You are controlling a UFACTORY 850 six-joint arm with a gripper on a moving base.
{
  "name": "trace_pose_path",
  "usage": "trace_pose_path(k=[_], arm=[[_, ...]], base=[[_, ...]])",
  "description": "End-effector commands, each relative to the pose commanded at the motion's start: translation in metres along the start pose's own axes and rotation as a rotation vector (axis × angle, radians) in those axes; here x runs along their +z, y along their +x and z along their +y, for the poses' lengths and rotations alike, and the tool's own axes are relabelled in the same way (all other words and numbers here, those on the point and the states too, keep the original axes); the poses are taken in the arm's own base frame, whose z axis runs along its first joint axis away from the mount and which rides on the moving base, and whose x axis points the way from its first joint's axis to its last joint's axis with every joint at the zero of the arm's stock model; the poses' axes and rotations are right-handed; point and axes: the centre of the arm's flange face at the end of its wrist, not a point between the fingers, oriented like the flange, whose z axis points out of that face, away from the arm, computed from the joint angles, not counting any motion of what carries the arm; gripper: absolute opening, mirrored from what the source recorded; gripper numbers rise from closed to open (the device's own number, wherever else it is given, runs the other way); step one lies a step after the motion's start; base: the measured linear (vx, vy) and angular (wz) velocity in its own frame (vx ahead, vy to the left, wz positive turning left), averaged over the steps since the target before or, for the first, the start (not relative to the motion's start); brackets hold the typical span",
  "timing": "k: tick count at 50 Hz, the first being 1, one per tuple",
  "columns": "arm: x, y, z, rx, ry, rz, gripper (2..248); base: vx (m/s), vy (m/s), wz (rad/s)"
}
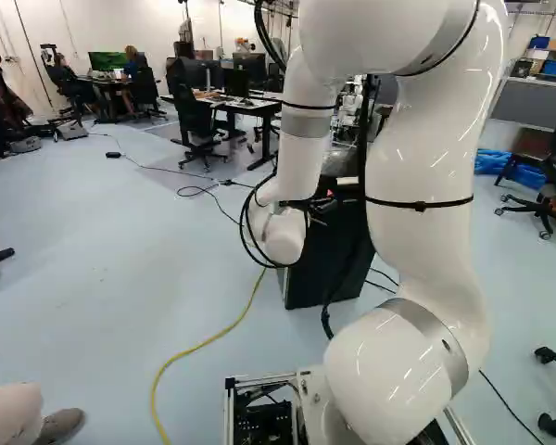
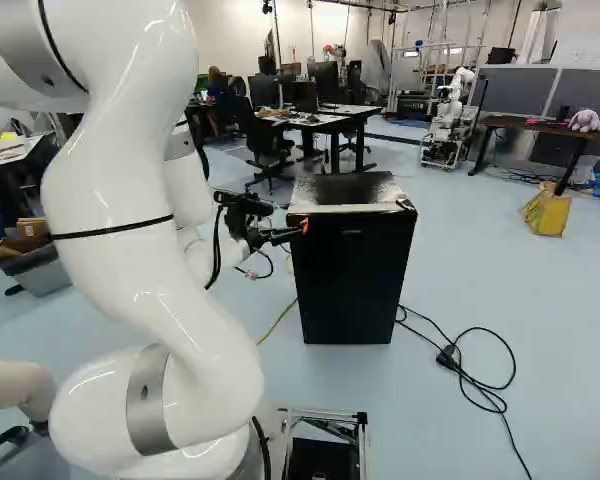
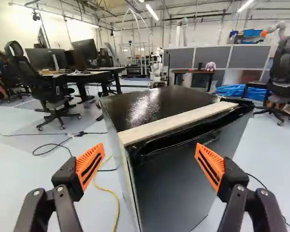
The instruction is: Grab a drink from the fridge
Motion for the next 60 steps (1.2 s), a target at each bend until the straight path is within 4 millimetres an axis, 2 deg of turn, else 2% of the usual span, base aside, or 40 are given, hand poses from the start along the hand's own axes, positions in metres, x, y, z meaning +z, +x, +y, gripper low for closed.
trace_pose_path(k=[24, 37, 60], arm=[[0.011, -0.023, -0.021, -0.022, -0.055, 0.026, 247], [0.014, -0.026, -0.033, -0.018, -0.042, 0.031, 247], [0.016, -0.026, -0.035, -0.012, -0.064, 0.034, 247]], base=[[0.0, 0.0, 0.0], [0.0, 0.0, 0.0], [0.0, 0.0, 0.0]])
